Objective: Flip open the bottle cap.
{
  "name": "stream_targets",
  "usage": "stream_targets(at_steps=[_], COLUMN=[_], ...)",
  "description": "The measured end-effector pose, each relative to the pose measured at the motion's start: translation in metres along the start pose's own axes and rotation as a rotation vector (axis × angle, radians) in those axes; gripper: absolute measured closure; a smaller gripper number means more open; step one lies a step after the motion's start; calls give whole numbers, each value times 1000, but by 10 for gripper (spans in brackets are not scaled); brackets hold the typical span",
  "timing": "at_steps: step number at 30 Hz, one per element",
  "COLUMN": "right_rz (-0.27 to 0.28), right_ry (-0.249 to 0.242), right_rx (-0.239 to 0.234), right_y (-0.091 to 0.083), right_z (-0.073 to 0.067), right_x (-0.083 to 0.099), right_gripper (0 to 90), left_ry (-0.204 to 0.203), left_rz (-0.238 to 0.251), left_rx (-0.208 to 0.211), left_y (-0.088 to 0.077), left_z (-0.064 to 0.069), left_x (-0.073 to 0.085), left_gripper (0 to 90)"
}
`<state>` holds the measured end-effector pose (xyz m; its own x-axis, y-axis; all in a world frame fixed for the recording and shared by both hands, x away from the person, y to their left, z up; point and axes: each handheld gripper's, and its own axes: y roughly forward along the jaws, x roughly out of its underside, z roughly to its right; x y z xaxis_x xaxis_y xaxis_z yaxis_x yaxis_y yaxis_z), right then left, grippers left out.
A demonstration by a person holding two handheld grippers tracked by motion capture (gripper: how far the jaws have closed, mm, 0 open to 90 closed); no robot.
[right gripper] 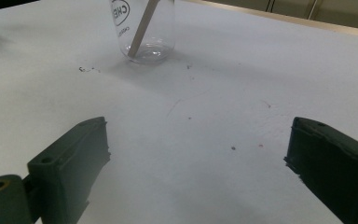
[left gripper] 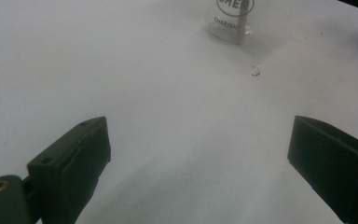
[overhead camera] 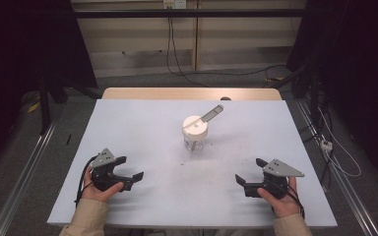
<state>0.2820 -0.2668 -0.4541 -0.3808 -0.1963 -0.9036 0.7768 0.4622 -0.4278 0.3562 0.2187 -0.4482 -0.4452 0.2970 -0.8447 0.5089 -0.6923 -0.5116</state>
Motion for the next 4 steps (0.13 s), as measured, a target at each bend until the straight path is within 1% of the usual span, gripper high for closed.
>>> stream_targets(at_steps=[4], right_rz=[-5], right_ry=[6], right_rx=[5], right_y=[0], right_z=[2], right_x=[1], right_gripper=[53], left_ry=[0], left_rz=[-3], left_rx=[-10], left_y=[1], left_z=[-1], left_x=[1], left_gripper=[57])
